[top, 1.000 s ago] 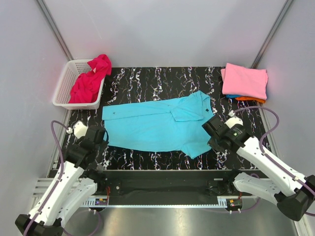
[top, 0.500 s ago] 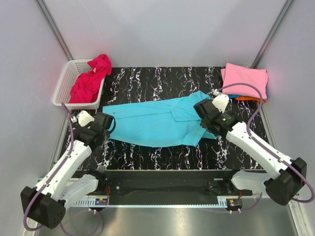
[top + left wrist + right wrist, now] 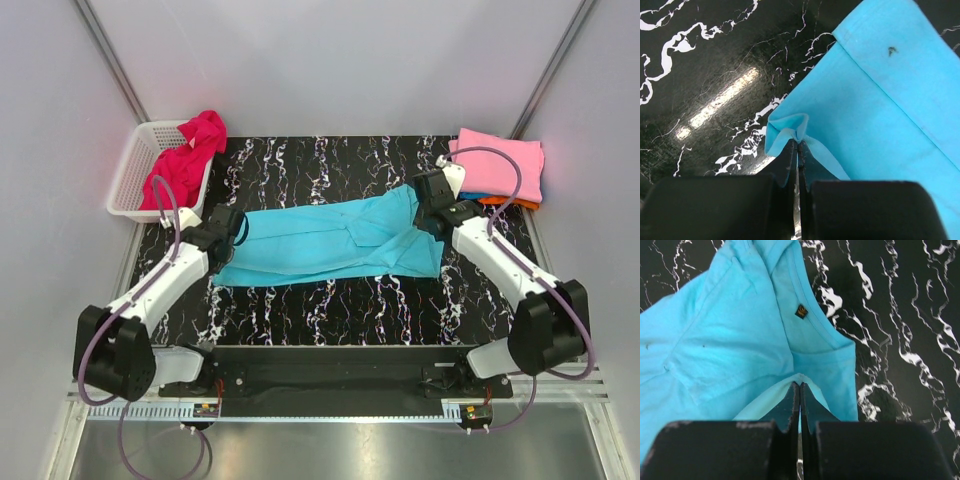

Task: Fold and stack the t-shirts
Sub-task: Fold the tshirt

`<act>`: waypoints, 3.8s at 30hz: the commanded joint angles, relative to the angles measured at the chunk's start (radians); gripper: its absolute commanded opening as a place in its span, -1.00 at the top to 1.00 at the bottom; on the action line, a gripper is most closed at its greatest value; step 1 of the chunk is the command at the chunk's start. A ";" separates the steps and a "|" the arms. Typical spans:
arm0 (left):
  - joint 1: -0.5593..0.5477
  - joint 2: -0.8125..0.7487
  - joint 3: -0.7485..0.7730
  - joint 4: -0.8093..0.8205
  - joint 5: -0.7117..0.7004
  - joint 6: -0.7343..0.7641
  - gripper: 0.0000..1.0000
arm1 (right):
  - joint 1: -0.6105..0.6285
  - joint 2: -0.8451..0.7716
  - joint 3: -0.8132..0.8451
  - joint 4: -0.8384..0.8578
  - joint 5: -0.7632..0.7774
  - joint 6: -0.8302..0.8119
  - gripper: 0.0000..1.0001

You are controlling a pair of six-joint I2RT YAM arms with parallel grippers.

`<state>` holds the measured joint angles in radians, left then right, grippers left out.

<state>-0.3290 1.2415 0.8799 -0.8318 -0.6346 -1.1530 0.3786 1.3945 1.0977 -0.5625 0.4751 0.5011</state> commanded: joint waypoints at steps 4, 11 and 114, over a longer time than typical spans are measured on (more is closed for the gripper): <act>0.062 0.099 0.082 0.089 -0.060 0.019 1.00 | -0.069 0.104 0.100 0.159 -0.105 -0.085 1.00; 0.133 0.186 0.128 0.158 -0.039 0.070 1.00 | -0.107 0.215 0.185 0.202 -0.154 -0.101 1.00; 0.094 0.177 -0.047 0.444 0.403 0.322 -0.75 | -0.044 0.532 0.278 0.326 -0.688 -0.091 1.00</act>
<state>-0.2367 1.4429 0.8017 -0.3962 -0.2096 -0.8509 0.3302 1.8946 1.3075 -0.2584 -0.1665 0.4301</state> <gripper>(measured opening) 0.878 0.011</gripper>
